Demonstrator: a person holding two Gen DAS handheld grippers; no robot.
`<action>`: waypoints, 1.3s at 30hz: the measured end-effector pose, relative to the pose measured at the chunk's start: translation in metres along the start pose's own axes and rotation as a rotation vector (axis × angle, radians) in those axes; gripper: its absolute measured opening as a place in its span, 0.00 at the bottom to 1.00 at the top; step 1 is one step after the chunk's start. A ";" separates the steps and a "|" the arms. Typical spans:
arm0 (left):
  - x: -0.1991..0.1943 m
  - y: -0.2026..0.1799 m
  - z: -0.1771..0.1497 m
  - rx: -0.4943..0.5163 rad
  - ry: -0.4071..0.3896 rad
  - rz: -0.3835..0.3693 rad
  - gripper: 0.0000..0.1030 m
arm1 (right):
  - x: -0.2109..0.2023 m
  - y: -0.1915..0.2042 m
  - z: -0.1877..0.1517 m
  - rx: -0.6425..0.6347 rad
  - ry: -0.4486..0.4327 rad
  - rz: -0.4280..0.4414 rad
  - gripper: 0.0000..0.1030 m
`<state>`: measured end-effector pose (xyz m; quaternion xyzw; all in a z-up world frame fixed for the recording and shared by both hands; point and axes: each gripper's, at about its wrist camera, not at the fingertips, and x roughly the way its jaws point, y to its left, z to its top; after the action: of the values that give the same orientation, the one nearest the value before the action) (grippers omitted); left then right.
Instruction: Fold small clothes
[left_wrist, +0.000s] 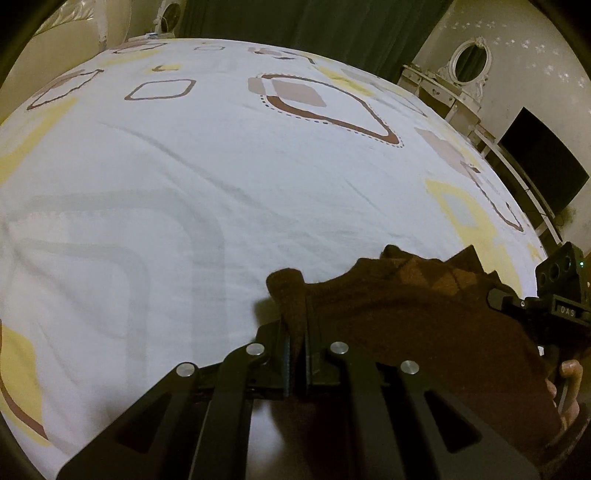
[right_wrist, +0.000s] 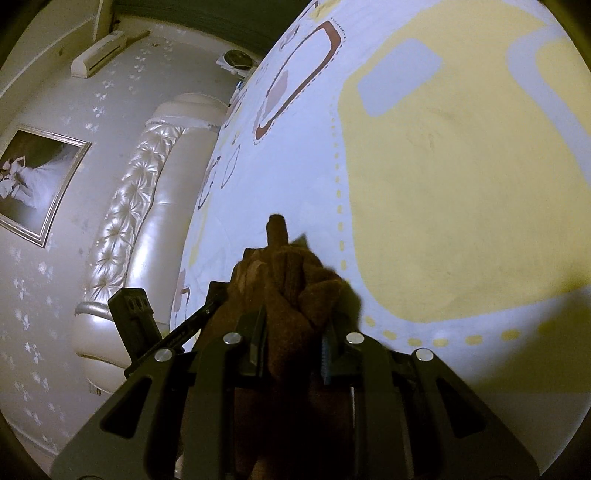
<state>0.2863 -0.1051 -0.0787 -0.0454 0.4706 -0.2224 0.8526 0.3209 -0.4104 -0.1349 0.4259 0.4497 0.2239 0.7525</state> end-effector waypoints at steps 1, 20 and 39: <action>0.000 0.000 0.000 -0.001 -0.001 -0.001 0.05 | 0.000 0.000 0.000 0.001 0.000 0.001 0.19; -0.058 0.014 -0.048 -0.126 0.027 -0.154 0.55 | -0.044 0.003 -0.043 0.038 -0.032 0.033 0.58; -0.093 -0.010 -0.145 -0.361 0.157 -0.339 0.16 | -0.059 0.026 -0.155 0.075 0.044 -0.003 0.36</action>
<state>0.1213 -0.0555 -0.0829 -0.2575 0.5530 -0.2772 0.7423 0.1589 -0.3708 -0.1203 0.4483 0.4749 0.2149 0.7262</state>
